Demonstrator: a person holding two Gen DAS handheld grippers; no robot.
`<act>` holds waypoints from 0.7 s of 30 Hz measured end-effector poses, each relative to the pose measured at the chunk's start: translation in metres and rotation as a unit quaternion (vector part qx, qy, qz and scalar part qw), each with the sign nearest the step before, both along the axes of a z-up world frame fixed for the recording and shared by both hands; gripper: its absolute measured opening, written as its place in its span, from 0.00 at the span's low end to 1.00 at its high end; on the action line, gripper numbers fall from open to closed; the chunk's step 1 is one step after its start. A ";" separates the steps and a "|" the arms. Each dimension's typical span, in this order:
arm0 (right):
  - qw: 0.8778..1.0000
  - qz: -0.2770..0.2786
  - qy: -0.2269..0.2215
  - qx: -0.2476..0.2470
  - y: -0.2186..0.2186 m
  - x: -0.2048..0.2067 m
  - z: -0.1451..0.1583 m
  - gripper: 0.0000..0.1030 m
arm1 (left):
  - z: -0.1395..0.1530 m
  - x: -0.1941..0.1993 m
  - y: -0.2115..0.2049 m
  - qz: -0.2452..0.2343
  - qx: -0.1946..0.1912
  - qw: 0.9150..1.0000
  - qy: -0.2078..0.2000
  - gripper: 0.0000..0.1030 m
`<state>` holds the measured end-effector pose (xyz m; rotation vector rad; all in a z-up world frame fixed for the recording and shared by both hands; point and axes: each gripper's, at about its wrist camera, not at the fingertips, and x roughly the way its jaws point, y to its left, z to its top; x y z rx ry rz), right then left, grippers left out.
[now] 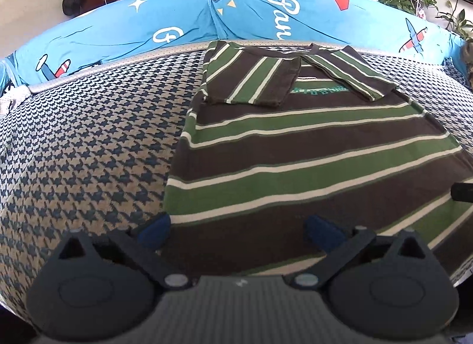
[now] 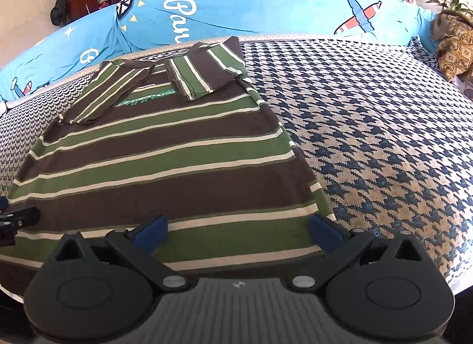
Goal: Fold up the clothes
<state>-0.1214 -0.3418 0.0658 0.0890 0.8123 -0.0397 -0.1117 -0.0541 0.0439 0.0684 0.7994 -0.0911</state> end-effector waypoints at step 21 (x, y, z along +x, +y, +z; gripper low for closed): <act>0.997 0.038 -0.030 0.066 0.005 0.026 0.019 0.99 | 0.007 0.019 -0.007 0.004 -0.036 0.999 0.024 1.00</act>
